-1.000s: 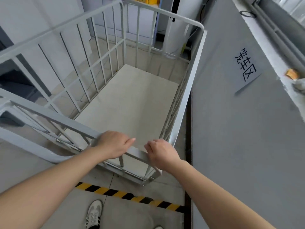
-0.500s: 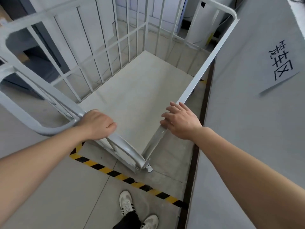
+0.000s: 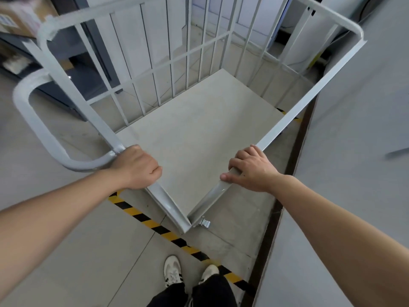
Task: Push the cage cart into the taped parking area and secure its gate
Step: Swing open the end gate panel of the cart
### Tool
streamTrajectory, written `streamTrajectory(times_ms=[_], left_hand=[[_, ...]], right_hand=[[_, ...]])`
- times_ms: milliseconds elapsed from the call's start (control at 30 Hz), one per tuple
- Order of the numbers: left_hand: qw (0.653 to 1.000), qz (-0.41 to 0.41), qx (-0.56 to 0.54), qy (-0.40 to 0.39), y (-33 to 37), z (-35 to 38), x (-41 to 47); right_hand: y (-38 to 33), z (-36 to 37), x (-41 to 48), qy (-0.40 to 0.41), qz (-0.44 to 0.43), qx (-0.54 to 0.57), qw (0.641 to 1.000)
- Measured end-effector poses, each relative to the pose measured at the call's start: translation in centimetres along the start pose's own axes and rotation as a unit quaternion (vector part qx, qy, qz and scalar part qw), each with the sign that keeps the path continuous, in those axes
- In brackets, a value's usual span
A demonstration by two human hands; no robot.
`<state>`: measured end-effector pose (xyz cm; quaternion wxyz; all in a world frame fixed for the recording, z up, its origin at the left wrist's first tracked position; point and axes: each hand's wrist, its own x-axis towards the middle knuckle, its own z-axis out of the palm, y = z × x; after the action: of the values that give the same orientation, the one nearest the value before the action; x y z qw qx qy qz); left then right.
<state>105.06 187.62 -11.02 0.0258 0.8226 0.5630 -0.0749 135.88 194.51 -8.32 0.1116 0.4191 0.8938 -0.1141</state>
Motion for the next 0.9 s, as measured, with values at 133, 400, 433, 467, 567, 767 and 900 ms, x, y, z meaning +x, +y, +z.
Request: streamTrajectory(times_ms=[133,400,433,467,567,767,900], left_hand=[[1.0,-0.003,0.002,0.001,-0.13,-0.16,0.12],[1.0,-0.006,0.002,-0.002,-0.13,-0.01,0.13],[1.0,-0.006,0.0,0.0,-0.12,0.01,0.18],[1.0,-0.005,-0.001,0.001,-0.09,0.06,0.25],[1.0,-0.011,-0.012,-0.004,0.16,-0.09,0.51],[1.0,0.002,-0.002,0.003,0.0,0.09,0.6],[1.0,0.005,0.0,0.009,0.08,0.18,0.64]], right_hand=[[0.09,0.23,0.09,-0.003,0.008,0.019,1.0],[0.16,0.43,0.24,0.001,-0.001,0.015,1.0],[0.23,0.35,0.26,0.002,-0.001,0.015,1.0],[0.32,0.26,0.27,0.002,0.0,0.014,1.0],[0.44,0.11,0.32,-0.002,-0.001,0.008,1.0],[0.61,0.14,0.41,0.001,-0.014,-0.011,1.0],[0.6,0.11,0.26,-0.004,-0.011,-0.008,1.0]])
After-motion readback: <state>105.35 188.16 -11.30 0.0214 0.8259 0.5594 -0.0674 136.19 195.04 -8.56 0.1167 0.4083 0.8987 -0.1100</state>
